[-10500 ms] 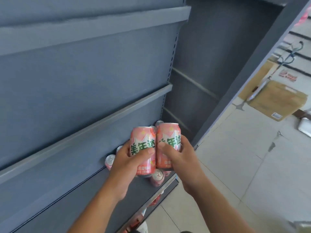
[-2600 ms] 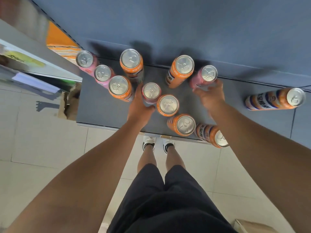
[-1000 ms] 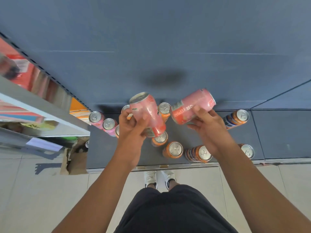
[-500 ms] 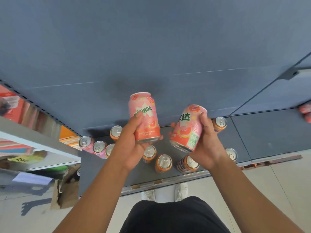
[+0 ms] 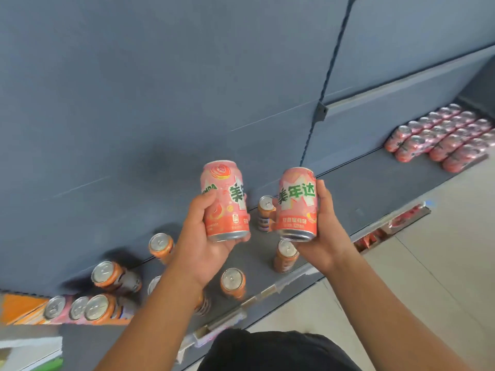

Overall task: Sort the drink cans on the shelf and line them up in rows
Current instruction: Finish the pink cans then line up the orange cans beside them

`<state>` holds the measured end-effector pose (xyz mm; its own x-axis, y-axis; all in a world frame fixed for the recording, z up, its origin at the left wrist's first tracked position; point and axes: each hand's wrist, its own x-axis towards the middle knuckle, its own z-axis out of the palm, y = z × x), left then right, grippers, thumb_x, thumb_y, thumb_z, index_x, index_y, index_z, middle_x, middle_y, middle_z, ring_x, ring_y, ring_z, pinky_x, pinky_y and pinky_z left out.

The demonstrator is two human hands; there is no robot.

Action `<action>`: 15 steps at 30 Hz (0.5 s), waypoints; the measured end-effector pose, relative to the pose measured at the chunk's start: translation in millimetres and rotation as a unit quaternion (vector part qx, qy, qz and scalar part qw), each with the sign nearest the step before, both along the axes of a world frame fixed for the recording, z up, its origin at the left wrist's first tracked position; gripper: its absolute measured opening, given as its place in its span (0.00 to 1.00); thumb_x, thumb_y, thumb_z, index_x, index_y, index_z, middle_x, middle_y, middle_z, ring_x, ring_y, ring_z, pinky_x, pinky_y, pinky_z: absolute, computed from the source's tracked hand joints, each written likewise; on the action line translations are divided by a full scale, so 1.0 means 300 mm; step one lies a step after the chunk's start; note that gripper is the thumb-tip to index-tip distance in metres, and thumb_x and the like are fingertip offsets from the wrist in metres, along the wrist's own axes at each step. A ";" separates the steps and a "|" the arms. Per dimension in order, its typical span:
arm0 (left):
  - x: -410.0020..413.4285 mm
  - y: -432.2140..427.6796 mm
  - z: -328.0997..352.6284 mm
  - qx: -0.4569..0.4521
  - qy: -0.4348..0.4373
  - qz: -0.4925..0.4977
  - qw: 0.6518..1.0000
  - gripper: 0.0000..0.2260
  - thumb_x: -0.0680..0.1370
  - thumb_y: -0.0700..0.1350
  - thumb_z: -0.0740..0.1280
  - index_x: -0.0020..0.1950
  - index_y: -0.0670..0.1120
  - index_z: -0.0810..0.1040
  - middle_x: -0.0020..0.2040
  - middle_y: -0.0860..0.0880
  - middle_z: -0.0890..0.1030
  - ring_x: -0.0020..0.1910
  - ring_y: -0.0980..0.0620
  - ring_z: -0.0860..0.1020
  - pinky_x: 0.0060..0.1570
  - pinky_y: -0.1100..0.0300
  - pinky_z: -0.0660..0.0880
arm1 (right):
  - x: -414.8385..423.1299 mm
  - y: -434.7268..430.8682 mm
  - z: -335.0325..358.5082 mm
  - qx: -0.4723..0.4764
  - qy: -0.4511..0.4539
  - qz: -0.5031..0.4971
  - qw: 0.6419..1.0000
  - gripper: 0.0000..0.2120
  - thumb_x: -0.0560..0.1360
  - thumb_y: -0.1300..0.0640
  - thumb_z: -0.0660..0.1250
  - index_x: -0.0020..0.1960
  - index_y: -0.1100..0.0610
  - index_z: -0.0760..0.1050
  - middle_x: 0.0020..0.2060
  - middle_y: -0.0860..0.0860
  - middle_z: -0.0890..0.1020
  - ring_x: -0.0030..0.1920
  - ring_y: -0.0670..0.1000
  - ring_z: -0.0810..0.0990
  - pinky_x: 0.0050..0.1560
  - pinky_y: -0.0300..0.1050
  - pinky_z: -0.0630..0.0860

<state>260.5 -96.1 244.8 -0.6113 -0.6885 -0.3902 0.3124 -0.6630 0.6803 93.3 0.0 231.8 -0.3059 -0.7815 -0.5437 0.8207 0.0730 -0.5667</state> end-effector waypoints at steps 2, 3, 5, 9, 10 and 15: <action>-0.134 0.062 0.005 0.002 0.012 -0.013 1.000 0.18 0.71 0.55 0.65 0.54 0.44 0.78 0.41 0.44 0.82 0.38 0.45 0.80 0.35 0.54 0.73 | -0.118 0.088 0.011 0.006 0.024 -0.016 1.000 0.27 0.78 0.35 0.54 0.55 0.55 0.78 0.45 0.56 0.86 0.43 0.54 0.85 0.49 0.52 0.80; -0.202 0.094 0.005 0.008 0.013 -0.024 1.000 0.20 0.72 0.56 0.66 0.55 0.43 0.78 0.42 0.43 0.81 0.39 0.44 0.80 0.34 0.54 0.74 | -0.177 0.135 0.011 0.016 0.035 -0.026 0.999 0.27 0.79 0.35 0.54 0.56 0.55 0.79 0.46 0.56 0.86 0.44 0.55 0.85 0.50 0.52 0.80; -0.336 0.159 0.005 0.017 0.008 -0.056 0.998 0.24 0.72 0.58 0.67 0.60 0.42 0.76 0.48 0.41 0.79 0.44 0.42 0.79 0.34 0.53 0.77 | -0.285 0.235 0.018 0.026 0.049 -0.048 0.997 0.27 0.78 0.35 0.56 0.61 0.55 0.78 0.50 0.58 0.85 0.48 0.57 0.84 0.51 0.54 0.79; -0.562 0.285 0.010 0.029 -0.012 -0.136 0.990 0.23 0.73 0.58 0.64 0.59 0.44 0.81 0.54 0.40 0.82 0.47 0.41 0.81 0.39 0.51 0.79 | -0.456 0.422 0.045 0.020 0.046 -0.117 0.992 0.30 0.72 0.36 0.64 0.63 0.57 0.76 0.50 0.58 0.85 0.47 0.57 0.83 0.52 0.54 0.79; -0.633 0.329 0.013 0.025 -0.021 -0.172 0.985 0.23 0.73 0.59 0.65 0.59 0.44 0.81 0.55 0.40 0.82 0.47 0.41 0.81 0.39 0.51 0.78 | -0.505 0.486 0.054 0.016 0.051 -0.142 0.988 0.30 0.69 0.38 0.67 0.63 0.58 0.76 0.49 0.58 0.85 0.47 0.57 0.83 0.53 0.54 0.79; -0.833 0.430 0.014 0.022 -0.013 -0.300 0.954 0.44 0.52 0.52 0.85 0.64 0.42 0.76 0.57 0.39 0.83 0.43 0.45 0.82 0.35 0.54 0.79 | -0.615 0.664 0.080 0.005 0.063 -0.215 0.975 0.27 0.67 0.47 0.69 0.61 0.60 0.75 0.46 0.58 0.85 0.45 0.56 0.84 0.53 0.53 0.78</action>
